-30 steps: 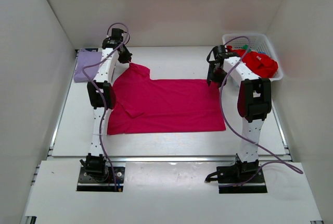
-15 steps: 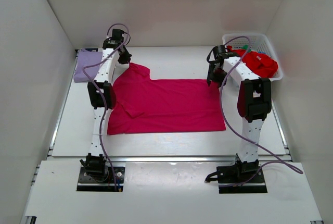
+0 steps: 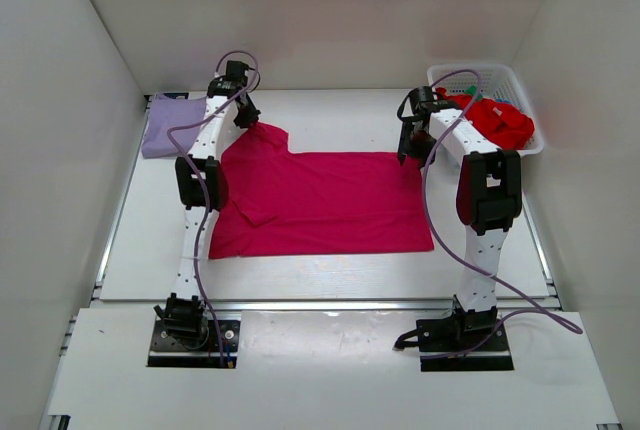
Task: Fold and stack the t-shirts
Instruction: Grap the side of the flattened tshirt furthest away from the robot with both arms
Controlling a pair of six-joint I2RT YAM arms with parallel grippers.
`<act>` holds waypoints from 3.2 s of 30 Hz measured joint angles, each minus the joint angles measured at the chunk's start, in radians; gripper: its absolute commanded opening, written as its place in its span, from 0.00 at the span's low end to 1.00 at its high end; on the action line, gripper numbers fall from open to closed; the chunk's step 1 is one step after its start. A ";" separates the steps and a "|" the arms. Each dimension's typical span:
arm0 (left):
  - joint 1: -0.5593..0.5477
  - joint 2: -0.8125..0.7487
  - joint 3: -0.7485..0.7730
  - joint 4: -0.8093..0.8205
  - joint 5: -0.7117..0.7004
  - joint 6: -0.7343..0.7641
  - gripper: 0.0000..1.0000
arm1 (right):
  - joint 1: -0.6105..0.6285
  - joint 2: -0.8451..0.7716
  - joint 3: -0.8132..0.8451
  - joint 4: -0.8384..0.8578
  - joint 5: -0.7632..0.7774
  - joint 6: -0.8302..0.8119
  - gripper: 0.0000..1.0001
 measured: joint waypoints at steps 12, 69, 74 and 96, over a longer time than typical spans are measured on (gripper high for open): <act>0.000 0.001 0.000 0.004 -0.016 0.004 0.32 | 0.000 0.000 0.000 0.002 0.000 0.000 0.45; 0.013 0.038 0.000 0.055 0.028 -0.025 0.00 | -0.031 0.509 0.741 -0.243 0.078 0.038 0.47; 0.015 0.027 0.000 0.054 0.041 -0.022 0.00 | -0.024 0.510 0.776 -0.311 0.096 0.055 0.48; 0.021 0.006 0.000 0.044 0.053 -0.014 0.00 | -0.016 0.511 0.834 -0.441 0.130 0.083 0.00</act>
